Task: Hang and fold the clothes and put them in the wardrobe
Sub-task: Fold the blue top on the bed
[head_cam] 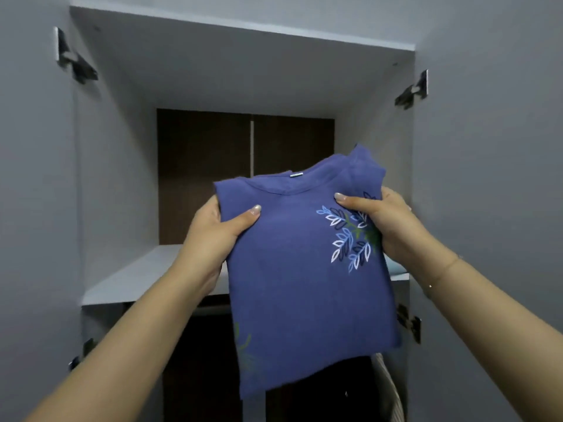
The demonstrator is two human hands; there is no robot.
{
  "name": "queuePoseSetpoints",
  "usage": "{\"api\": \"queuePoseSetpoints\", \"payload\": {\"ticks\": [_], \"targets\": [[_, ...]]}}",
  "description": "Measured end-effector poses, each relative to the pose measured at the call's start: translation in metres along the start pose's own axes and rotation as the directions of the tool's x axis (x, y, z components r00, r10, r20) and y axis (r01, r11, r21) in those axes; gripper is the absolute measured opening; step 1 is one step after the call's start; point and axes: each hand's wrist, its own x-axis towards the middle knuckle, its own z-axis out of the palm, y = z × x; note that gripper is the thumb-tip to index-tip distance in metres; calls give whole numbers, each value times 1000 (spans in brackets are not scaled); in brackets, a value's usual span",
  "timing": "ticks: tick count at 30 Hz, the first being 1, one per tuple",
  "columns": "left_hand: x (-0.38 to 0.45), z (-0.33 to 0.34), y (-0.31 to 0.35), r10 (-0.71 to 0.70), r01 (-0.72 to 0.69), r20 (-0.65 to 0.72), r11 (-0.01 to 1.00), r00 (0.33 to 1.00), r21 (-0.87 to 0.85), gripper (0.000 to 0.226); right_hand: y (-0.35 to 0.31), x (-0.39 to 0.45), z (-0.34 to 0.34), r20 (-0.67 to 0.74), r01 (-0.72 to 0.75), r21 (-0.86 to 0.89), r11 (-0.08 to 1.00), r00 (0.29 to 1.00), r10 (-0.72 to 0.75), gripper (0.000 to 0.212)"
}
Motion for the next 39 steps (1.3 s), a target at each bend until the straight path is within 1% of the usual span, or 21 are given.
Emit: {"api": "queuePoseSetpoints", "payload": {"ticks": [3, 6, 10, 12, 15, 16, 18, 19, 21, 23, 25, 26, 28, 29, 31, 33, 34, 35, 36, 37, 39], "targets": [[54, 29, -3, 26, -27, 58, 1000, 998, 1, 33, -13, 57, -24, 11, 48, -95, 994, 999, -47, 27], [114, 61, -14, 52, -52, 73, 999, 996, -9, 33, -21, 122, -51, 53, 91, -180, 980, 995, -83, 27], [204, 112, -34, -16, 23, 63, 993, 998, -115, 42, -32, 229, -84, 83, 136, -319, 938, 990, -116, 27], [251, 136, -45, -82, 88, 50, 988, 995, -124, 44, -31, 284, -97, 93, 107, -423, 900, 993, -74, 29], [312, 164, -75, -239, 242, 38, 966, 970, -89, 39, -5, 355, -117, 76, -15, -542, 840, 995, 67, 32], [326, 170, -90, -310, 313, 49, 947, 950, -71, 30, 9, 373, -123, 56, -63, -572, 818, 992, 115, 33], [341, 181, -124, -465, 469, 73, 880, 882, -69, 9, 45, 400, -131, 1, -149, -643, 751, 981, 195, 38], [345, 184, -142, -524, 529, 71, 845, 849, -79, 8, 64, 409, -134, -26, -190, -689, 700, 971, 238, 40], [350, 187, -178, -543, 545, 49, 836, 838, -67, 19, 98, 421, -137, -47, -255, -765, 591, 938, 344, 46], [348, 187, -198, -534, 535, 36, 842, 845, -68, 27, 121, 423, -137, -19, -280, -815, 507, 888, 460, 40], [343, 182, -203, -543, 545, 54, 827, 838, -139, 18, 128, 418, -137, 39, -255, -833, 491, 858, 512, 15], [339, 180, -200, -543, 547, 73, 820, 837, -172, 14, 126, 415, -137, 54, -245, -824, 511, 863, 502, 7], [327, 178, -192, -536, 548, 117, 808, 836, -218, 12, 120, 408, -137, 16, -247, -800, 547, 902, 432, 5], [318, 178, -186, -537, 556, 145, 802, 831, -217, 10, 117, 404, -138, -6, -247, -803, 543, 914, 406, 12], [297, 178, -172, -543, 575, 195, 795, 817, -195, 8, 106, 391, -138, -31, -278, -841, 465, 882, 470, 32], [276, 179, -160, -531, 577, 256, 801, 808, -160, 9, 94, 372, -139, -69, -303, -896, 324, 816, 574, 43], [267, 180, -154, -523, 577, 295, 805, 800, -140, 14, 88, 363, -140, -94, -287, -925, 250, 807, 583, 48], [259, 181, -149, -514, 576, 334, 809, 790, -116, 19, 84, 355, -140, -116, -251, -952, 176, 827, 551, 53], [252, 183, -145, -507, 568, 357, 819, 785, -85, 21, 80, 348, -141, -121, -197, -974, 109, 868, 482, 59], [245, 184, -140, -497, 553, 361, 831, 789, -64, 17, 75, 341, -141, -99, -136, -989, 63, 909, 405, 63], [238, 184, -128, -473, 518, 332, 853, 816, -57, 7, 66, 330, -141, -39, -57, -997, 57, 960, 278, 67]]}}
